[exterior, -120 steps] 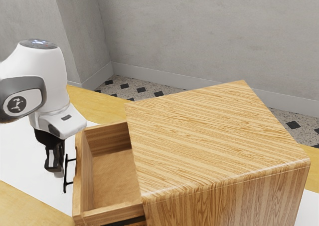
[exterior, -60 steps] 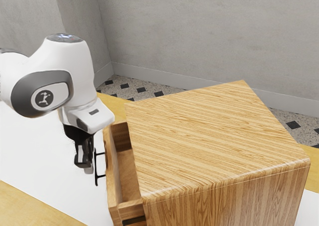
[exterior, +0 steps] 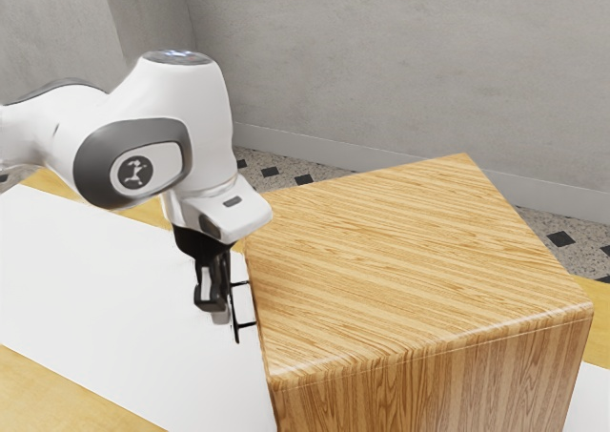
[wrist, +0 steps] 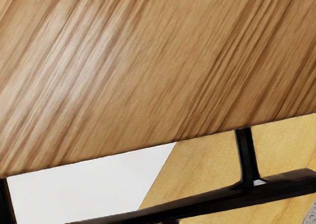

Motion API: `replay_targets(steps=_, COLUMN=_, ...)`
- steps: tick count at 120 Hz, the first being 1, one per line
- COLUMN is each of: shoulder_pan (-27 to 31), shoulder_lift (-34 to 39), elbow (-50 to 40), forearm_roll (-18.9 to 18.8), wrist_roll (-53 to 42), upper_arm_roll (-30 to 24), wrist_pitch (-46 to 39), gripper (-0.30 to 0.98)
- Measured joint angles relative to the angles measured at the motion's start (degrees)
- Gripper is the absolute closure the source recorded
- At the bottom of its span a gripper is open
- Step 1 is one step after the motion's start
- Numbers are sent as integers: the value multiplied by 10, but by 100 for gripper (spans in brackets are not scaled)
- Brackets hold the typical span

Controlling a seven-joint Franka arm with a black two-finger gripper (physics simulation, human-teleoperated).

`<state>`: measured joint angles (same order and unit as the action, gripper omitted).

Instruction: Push the drawer handle with one arm to close the drawer

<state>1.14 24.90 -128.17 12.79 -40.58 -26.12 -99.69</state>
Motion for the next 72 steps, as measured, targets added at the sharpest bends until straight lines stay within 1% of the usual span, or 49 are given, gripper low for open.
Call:
replay_targets(steps=18, shoulder_pan=10, shoulder_lift=-3, elbow=2, forearm_roll=2, wrist_roll=5, upper_arm_roll=-4, wrist_pitch=-1, gripper=79)
replay_targets(steps=30, shoulder_pan=17, shoulder_lift=22, elbow=-8, forearm_roll=4, wrist_roll=7, upper_arm_roll=-3, wrist_pitch=6, gripper=79)
replay_targets(steps=34, shoulder_pan=26, shoulder_lift=37, elbow=-11, forearm_roll=4, wrist_roll=8, upper_arm_roll=-3, wrist_pitch=12, gripper=79)
replay_targets(steps=42, shoulder_pan=64, shoulder_lift=69, elbow=-12, forearm_roll=4, wrist_roll=9, upper_arm_roll=-2, wrist_pitch=34, gripper=79)
replay_targets(steps=49, shoulder_pan=84, shoulder_lift=78, elbow=-3, forearm_roll=-9, wrist_roll=10, upper_arm_roll=14, wrist_pitch=53, gripper=79)
replay_targets(steps=56, shoulder_pan=91, shoulder_lift=48, elbow=49, forearm_roll=-43, wrist_roll=10, upper_arm_roll=37, wrist_pitch=74, gripper=79)
replay_targets(steps=62, shoulder_pan=93, shoulder_lift=-3, elbow=117, forearm_roll=-70, wrist_roll=10, upper_arm_roll=66, wrist_pitch=93, gripper=76)
replay_targets(steps=72, shoulder_pan=95, shoulder_lift=-96, elbow=232, forearm_roll=-110, wrist_roll=12, upper_arm_roll=115, wrist_pitch=118, gripper=67)
